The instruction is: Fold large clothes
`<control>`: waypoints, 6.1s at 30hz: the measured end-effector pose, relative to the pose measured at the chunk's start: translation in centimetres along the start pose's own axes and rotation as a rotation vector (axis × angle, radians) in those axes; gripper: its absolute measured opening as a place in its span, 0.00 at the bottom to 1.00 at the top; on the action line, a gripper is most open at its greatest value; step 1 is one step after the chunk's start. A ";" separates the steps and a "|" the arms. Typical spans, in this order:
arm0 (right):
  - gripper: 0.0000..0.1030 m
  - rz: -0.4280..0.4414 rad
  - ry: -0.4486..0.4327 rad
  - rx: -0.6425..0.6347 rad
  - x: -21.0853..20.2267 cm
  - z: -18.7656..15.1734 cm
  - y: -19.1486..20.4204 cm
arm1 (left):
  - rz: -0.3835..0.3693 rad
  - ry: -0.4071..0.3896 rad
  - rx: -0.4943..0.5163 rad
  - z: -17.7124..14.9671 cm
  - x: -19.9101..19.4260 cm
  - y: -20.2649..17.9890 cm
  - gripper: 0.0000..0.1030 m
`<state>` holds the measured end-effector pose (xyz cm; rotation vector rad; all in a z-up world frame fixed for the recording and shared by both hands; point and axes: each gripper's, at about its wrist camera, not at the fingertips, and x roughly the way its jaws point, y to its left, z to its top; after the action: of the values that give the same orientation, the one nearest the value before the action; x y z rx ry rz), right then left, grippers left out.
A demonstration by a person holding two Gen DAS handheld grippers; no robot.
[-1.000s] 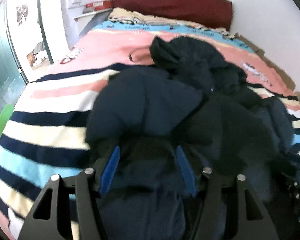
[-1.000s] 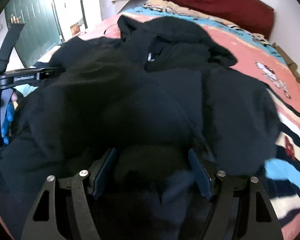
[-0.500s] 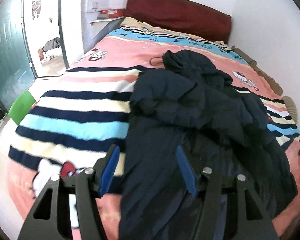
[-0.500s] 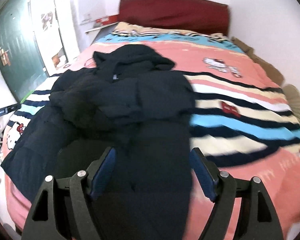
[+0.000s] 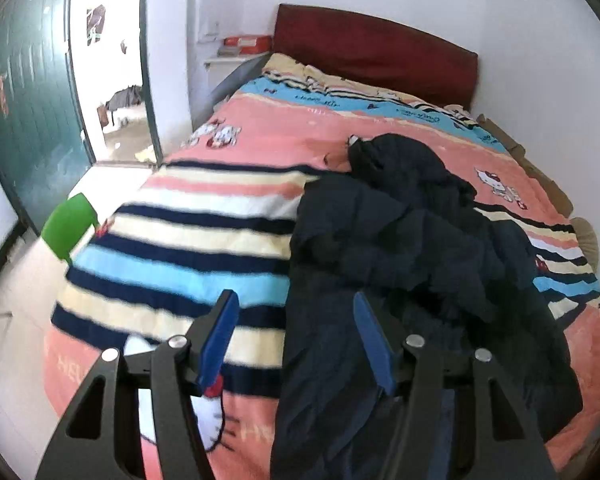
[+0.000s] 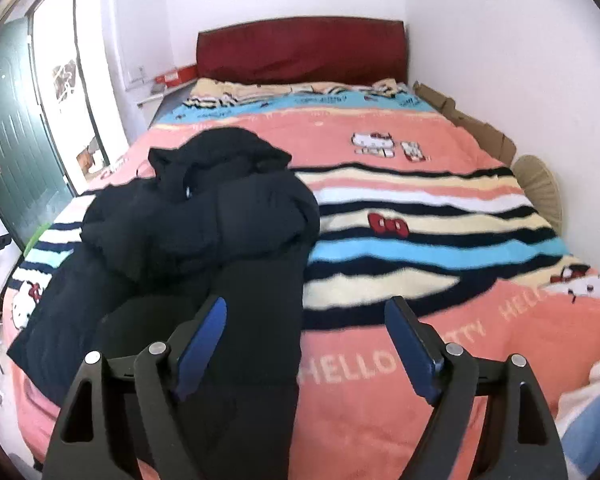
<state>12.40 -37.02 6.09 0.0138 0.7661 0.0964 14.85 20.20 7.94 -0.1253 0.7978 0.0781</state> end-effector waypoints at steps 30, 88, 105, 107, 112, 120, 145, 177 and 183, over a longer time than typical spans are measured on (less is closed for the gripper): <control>0.87 0.234 0.113 -0.016 32.7 26.4 2.5 | -0.230 0.159 -0.008 24.7 32.5 -12.7 0.57; 0.12 0.394 0.031 -0.482 35.8 21.2 11.7 | -0.530 0.088 0.394 16.6 31.3 -12.7 0.16; 0.13 0.421 -0.023 -0.421 31.0 12.6 10.2 | -0.597 0.039 0.414 6.7 25.4 -11.8 0.14; 0.13 0.436 -0.031 -0.400 30.5 11.9 9.9 | -0.591 0.028 0.428 5.9 24.9 -11.8 0.14; 0.13 0.445 -0.049 -0.404 30.7 10.8 10.0 | -0.586 0.024 0.420 5.1 26.9 -11.7 0.14; 0.13 0.432 -0.001 -0.380 32.9 11.3 10.0 | -0.547 0.048 0.419 5.3 27.3 -12.2 0.15; 0.40 0.438 0.151 -0.241 27.2 12.4 8.6 | -0.403 0.202 0.457 6.8 26.6 -13.5 0.15; 0.54 0.545 0.222 -0.344 31.0 11.3 16.0 | -0.532 0.093 0.206 14.9 22.2 -15.9 0.46; 0.54 0.503 0.226 -0.349 30.4 10.0 15.2 | -0.395 0.196 0.350 11.1 25.9 -19.5 0.47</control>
<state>39.83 -18.83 -6.96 -0.1383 0.9501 0.7190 43.04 3.06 -1.36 0.0434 0.9570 -0.4512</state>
